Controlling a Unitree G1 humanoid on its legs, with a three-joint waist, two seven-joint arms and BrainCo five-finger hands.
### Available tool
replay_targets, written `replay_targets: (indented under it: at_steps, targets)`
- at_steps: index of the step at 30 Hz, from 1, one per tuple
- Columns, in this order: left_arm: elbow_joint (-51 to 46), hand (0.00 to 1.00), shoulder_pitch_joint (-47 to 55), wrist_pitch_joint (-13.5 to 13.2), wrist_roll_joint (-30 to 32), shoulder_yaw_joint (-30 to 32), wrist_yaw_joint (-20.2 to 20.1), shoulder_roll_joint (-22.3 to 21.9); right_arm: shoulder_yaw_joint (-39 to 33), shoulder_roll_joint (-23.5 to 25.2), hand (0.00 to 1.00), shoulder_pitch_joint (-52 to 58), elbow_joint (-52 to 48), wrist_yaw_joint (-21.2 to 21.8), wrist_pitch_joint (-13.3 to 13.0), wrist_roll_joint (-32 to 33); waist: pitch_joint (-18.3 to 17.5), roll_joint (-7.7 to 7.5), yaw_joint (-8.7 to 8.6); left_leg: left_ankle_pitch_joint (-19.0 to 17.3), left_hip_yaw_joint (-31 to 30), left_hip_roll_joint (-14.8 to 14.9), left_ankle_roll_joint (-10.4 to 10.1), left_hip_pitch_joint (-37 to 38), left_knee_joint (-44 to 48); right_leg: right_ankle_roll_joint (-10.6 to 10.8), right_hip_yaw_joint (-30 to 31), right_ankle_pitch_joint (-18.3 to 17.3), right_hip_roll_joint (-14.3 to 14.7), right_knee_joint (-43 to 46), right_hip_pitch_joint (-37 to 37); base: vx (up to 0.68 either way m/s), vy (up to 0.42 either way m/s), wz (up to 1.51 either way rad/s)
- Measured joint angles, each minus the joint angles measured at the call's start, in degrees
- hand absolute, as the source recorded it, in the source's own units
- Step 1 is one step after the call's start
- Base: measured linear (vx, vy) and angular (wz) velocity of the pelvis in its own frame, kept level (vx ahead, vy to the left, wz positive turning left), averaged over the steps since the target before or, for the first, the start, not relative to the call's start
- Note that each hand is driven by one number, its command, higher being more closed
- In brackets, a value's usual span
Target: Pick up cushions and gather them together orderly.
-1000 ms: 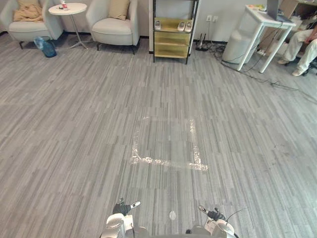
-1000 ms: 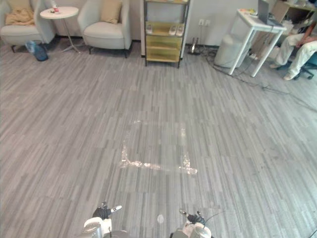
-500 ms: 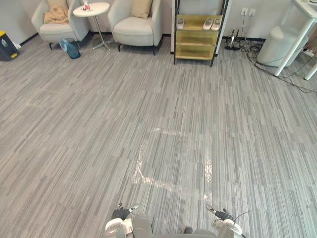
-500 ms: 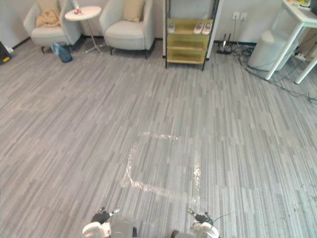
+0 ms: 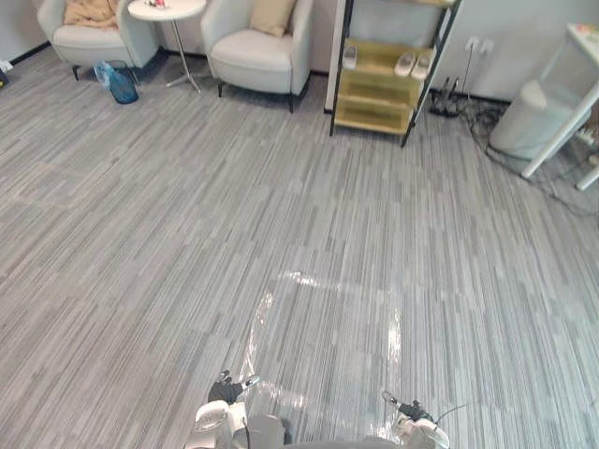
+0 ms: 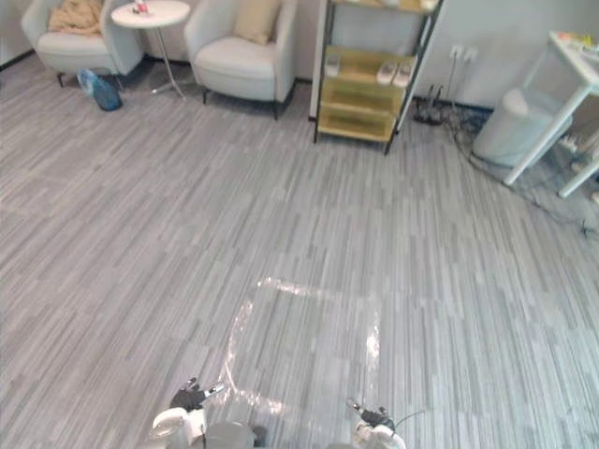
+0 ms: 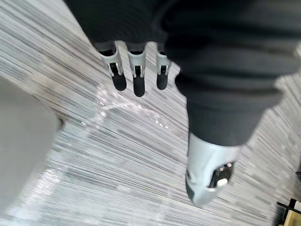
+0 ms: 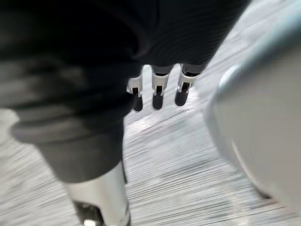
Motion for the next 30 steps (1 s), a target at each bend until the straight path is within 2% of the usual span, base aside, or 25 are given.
replay_targets:
  at_steps: [1,2,4,6,7,8,9,10,11,12,13,14,15,17,18,19,20,22,24,27,30]
  targets:
    - [0.0,0.0,-0.1,0.0,0.0,0.0,0.0,-0.1,-0.4,0.0,0.0,0.0,0.0,0.1,-0.2,0.0,0.0,0.03,-0.22,0.0,-0.3,0.3,0.0,1.1,-0.9,-0.2,-0.8,0.2,0.3,-3.1,-0.8,0.37,-0.092,0.39]
    - [0.0,0.0,-0.4,-0.1,0.0,0.1,0.0,-0.3,-1.3,-0.1,0.0,-0.2,0.0,0.1,-0.4,0.0,0.0,0.23,-0.42,-0.3,-1.0,1.1,-0.5,2.4,-2.2,-1.4,-1.6,1.1,1.1,-9.1,-2.4,0.4,-0.139,0.45]
    - [0.5,0.0,-0.7,-0.1,0.1,0.8,0.0,-0.3,-2.5,-0.3,0.0,-1.0,0.3,0.1,-0.3,0.0,0.2,0.63,-0.99,-1.5,-2.9,2.5,-1.6,3.9,-3.0,-2.5,-0.9,4.9,3.8,-19.3,-4.6,0.42,-0.186,0.41]
    - [1.3,0.0,0.3,0.0,0.1,1.9,0.0,-0.2,-2.6,-0.2,0.0,-0.8,0.5,0.1,-0.3,0.0,-0.1,0.13,-1.25,-2.0,-5.5,2.6,-2.3,5.0,-2.7,-3.9,2.4,12.5,6.1,-29.2,-4.6,0.47,-0.296,0.53]
    - [1.7,0.0,0.6,0.0,0.1,2.4,0.0,-0.3,-3.0,-0.4,0.0,-0.6,0.7,0.0,-0.2,0.1,-0.5,-0.32,-1.82,-2.7,-8.4,2.7,-2.9,6.0,-1.3,-4.3,3.8,16.1,6.3,-29.5,-3.9,0.46,-0.315,0.72]
    - [1.7,0.0,0.8,0.1,0.1,2.5,0.0,-0.8,-3.2,-1.2,0.0,-0.6,1.0,0.0,-0.2,0.0,-0.5,1.33,-2.4,-3.1,-9.5,3.9,-3.1,6.3,0.4,-4.7,2.1,15.2,7.0,-28.6,-3.0,0.47,-0.315,0.67]
    - [1.6,0.0,1.9,-0.1,0.1,3.4,0.0,-1.7,-3.2,-2.0,0.0,-0.4,1.5,0.0,-0.2,0.0,-1.3,2.6,-2.06,-3.0,-10.0,4.9,-3.1,4.3,5.2,-5.5,1.0,12.9,7.5,-28.4,-2.0,0.45,-0.293,0.41]
    - [1.5,0.0,1.9,0.0,0.0,4.4,0.0,-2.2,-2.5,-2.2,0.0,-0.6,1.5,0.0,-0.3,0.1,-1.7,3.58,-2.24,-2.7,-10.1,5.7,-3.8,0.0,14.1,-6.0,-0.4,11.7,8.2,-29.0,-0.7,0.43,-0.297,0.39]
    - [1.4,0.0,1.8,0.2,-0.1,4.5,0.0,-2.6,-2.0,-2.3,0.0,-0.7,1.2,0.0,-0.3,0.0,-1.6,4.11,-2.39,-1.6,-9.7,6.1,-5.6,-2.8,20.5,-6.4,-1.1,11.2,8.8,-29.9,0.6,0.43,-0.269,0.48]
    - [0.6,0.0,1.4,0.2,-0.2,4.4,-0.1,-2.6,-0.7,-2.5,0.0,-0.8,0.8,-0.1,-0.3,0.1,-0.6,4.46,-2.12,1.4,-9.1,7.5,-8.7,-8.3,32.1,-7.2,-1.8,10.5,9.8,-32.0,4.1,0.4,-0.214,0.32]
    - [-0.2,0.0,1.3,0.2,-0.5,4.2,-0.2,-2.5,0.1,-2.0,0.0,-0.8,0.9,-0.1,-0.1,0.2,-0.2,4.31,-1.13,0.0,-7.4,8.9,-8.3,-11.8,39.6,-7.9,-1.7,10.0,10.7,-33.9,7.7,0.38,-0.19,0.12]
    - [-0.5,0.0,1.4,0.1,-0.5,4.1,-0.2,-2.3,0.2,-2.0,0.0,-0.9,1.2,-0.2,-0.2,0.2,0.0,4.01,-0.65,-0.8,-6.4,9.2,-8.6,-12.4,40.4,-8.0,-1.8,10.0,10.7,-34.5,9.3,0.34,-0.167,-0.12]
    - [-0.7,0.0,1.4,0.0,-0.5,3.1,-0.5,-1.9,0.2,-1.9,0.0,-1.2,1.7,-0.2,-0.2,0.2,0.3,3.45,-0.05,-2.5,-4.8,9.1,-8.8,-13.6,38.8,-8.1,-1.6,9.9,10.6,-35.6,12.1,0.31,-0.138,-0.13]
    - [-1.0,0.0,1.1,-0.3,-0.6,1.5,-0.8,-1.5,0.0,-1.5,0.0,-2.0,2.6,-0.3,-0.1,0.2,0.2,3.2,0.01,-4.7,-4.1,7.9,-8.7,-14.9,29.2,-8.1,-0.8,9.9,10.0,-37.3,14.9,0.27,-0.065,-0.2]
    - [-1.1,0.0,0.9,-0.3,-0.6,1.0,-0.9,-1.6,-0.4,-1.6,0.0,-2.2,2.4,-0.3,-0.3,0.2,0.1,3.23,0.02,-4.2,-5.7,6.2,-8.3,-15.1,19.1,-7.7,-0.1,9.7,9.6,-38.0,15.5,0.24,0.063,-0.38]
    - [-0.9,0.0,0.7,-0.3,-0.5,0.6,-0.9,-1.9,-0.9,-2.3,0.0,-2.2,2.4,-0.3,-0.3,0.2,-0.1,3.67,0.08,0.9,-8.8,4.9,-8.1,-15.4,9.3,-6.2,0.6,8.8,9.8,-38.3,15.8,0.28,0.112,-0.41]
    - [-0.6,0.0,0.5,-0.4,-0.5,0.4,-0.9,-1.8,-1.1,-2.3,0.0,-2.0,2.6,-0.3,-0.2,0.2,0.0,3.77,0.17,4.4,-9.8,4.4,-8.2,-15.5,9.1,-5.6,1.2,8.3,9.8,-38.3,16.0,0.22,0.101,-0.34]
    - [0.2,0.0,-0.3,-0.3,-0.5,-0.4,-1.1,-0.8,-1.2,-1.4,0.0,-0.7,2.6,-0.3,0.0,0.1,0.0,1.74,0.02,5.0,-8.9,2.4,-7.2,-12.5,5.5,-4.0,2.3,7.0,7.6,-37.5,16.8,0.2,0.058,-0.11]
    - [0.4,0.0,-0.3,-0.3,-0.5,-0.5,-1.2,-0.4,-1.0,-1.5,0.0,0.1,2.5,-0.2,0.3,0.0,-0.2,0.86,0.18,5.2,-8.0,1.4,-6.8,-10.8,4.0,-3.4,3.3,6.6,6.4,-36.7,16.9,0.18,0.086,-0.1]
    - [0.8,0.0,-0.4,-0.4,-0.5,-0.8,-1.5,-0.2,-0.9,-1.2,0.0,1.2,2.4,0.0,0.4,-0.3,-0.7,0.15,0.12,5.7,-8.0,-0.2,-6.0,-9.4,1.9,-2.8,3.2,6.3,4.8,-36.8,17.5,0.12,0.083,0.02]
    - [1.0,0.0,-0.2,-0.3,-0.5,-0.8,-1.6,0.4,-1.1,-1.1,0.0,1.5,2.4,0.1,0.4,-1.8,-0.8,0.06,0.16,6.0,-8.1,-0.9,-5.5,-8.5,0.9,-2.8,3.3,6.3,4.2,-36.8,17.9,0.05,0.059,0.06]
